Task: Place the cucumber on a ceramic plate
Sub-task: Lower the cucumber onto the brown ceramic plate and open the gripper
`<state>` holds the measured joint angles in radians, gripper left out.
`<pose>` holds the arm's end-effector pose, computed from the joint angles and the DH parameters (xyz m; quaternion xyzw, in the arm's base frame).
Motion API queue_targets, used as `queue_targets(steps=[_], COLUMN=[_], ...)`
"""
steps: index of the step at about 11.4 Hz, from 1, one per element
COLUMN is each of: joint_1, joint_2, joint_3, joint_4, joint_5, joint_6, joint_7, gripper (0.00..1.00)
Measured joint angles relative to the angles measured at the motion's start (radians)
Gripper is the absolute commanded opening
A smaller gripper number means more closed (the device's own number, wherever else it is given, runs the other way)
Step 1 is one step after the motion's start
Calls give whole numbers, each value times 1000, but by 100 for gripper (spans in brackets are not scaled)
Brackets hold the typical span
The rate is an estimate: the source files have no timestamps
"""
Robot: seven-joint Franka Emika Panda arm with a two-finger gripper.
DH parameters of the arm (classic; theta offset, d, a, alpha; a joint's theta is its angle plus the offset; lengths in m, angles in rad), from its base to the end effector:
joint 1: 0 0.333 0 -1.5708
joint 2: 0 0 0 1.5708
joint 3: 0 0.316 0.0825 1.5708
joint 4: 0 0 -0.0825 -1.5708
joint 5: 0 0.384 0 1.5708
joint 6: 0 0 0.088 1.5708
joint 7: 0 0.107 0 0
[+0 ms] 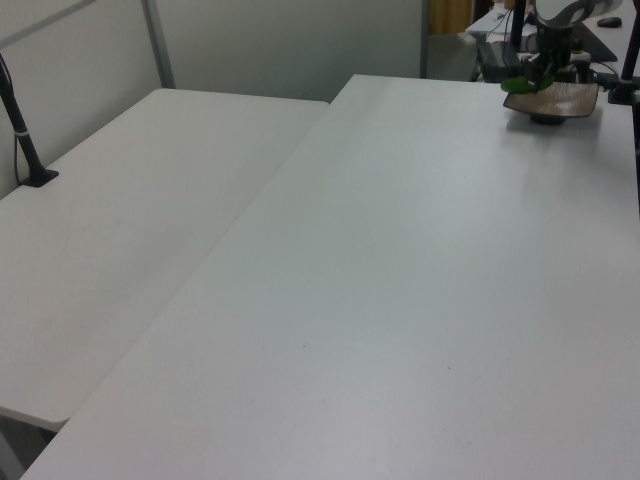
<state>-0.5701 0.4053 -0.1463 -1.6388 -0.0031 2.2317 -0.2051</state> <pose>0.5251 -0.4414 0.4031 0.9650 -0.2425 0.0727 0.0689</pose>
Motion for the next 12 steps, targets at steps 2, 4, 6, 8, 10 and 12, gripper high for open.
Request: queue_targets(steps=[2, 4, 6, 8, 10, 12], joint_1=[-2, -5, -5, -5, -4, 2], joint_2=[-1, -1, -1, -1, -8, -43], joint_3=[-11, -17, -17, -17, -17, -15], joint_4=[-13, -33, -41, -41, -40, -23], joint_5=[0, 0, 0, 0, 1, 42], joint_6=[-3, -3, -3, -3, -3, -59], joint_7=[-35, -47, -47, -47, -45, -42], gripper=[100, 100, 100, 100, 100, 100])
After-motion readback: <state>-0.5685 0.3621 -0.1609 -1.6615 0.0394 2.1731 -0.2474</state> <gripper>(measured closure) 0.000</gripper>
